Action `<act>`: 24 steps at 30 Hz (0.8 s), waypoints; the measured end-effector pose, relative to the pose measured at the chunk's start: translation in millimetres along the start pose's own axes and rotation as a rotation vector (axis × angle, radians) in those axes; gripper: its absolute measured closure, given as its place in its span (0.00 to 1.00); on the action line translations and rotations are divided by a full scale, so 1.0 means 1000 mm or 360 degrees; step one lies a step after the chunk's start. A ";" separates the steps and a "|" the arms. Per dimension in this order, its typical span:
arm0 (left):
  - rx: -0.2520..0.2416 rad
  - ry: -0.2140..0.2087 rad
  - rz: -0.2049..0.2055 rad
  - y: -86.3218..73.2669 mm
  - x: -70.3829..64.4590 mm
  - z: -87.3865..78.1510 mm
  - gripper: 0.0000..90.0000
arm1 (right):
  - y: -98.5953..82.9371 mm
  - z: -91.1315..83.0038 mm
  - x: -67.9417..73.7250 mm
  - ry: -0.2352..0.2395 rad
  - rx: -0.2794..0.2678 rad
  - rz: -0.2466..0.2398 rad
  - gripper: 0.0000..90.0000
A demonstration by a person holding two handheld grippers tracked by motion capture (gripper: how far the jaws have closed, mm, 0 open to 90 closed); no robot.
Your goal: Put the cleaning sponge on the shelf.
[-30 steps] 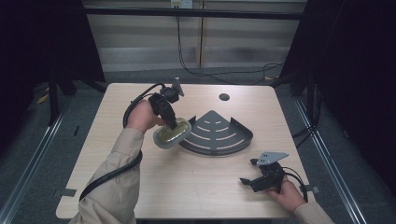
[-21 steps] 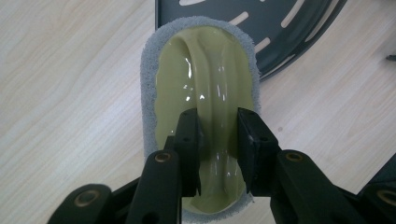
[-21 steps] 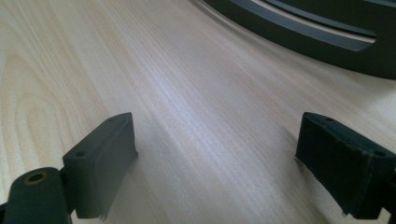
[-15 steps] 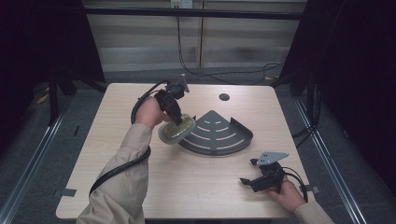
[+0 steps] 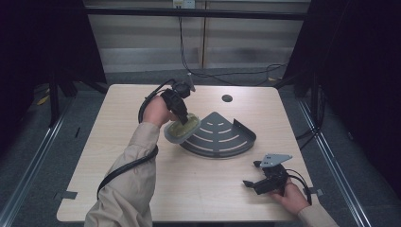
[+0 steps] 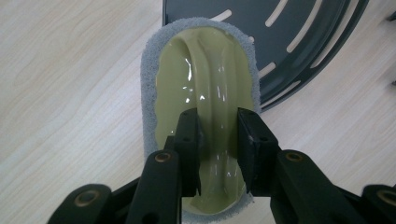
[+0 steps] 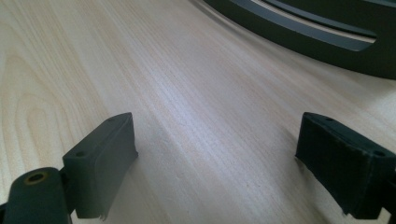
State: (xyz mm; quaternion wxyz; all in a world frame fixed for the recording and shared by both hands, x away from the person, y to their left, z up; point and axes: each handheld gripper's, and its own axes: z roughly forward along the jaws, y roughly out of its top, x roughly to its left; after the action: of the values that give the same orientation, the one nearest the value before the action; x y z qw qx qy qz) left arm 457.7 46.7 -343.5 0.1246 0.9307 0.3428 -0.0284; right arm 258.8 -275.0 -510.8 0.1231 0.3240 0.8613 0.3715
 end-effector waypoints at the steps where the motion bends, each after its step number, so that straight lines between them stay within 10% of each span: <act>1: 0.0002 0.0006 -0.0005 0.002 0.000 0.001 0.79 | 0.000 0.000 0.000 0.0002 0.0001 -0.0002 0.13; 24: -0.0014 0.0000 -0.0020 0.023 -0.002 0.013 0.79 | 0.000 0.000 0.000 0.0001 0.0002 0.0001 0.13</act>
State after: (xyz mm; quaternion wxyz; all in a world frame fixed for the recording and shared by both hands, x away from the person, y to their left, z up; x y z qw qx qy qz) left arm 471.8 25.4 -351.2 0.1284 0.9280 0.3486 -0.0276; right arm 258.6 -275.0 -510.8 0.1225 0.3243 0.8614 0.3712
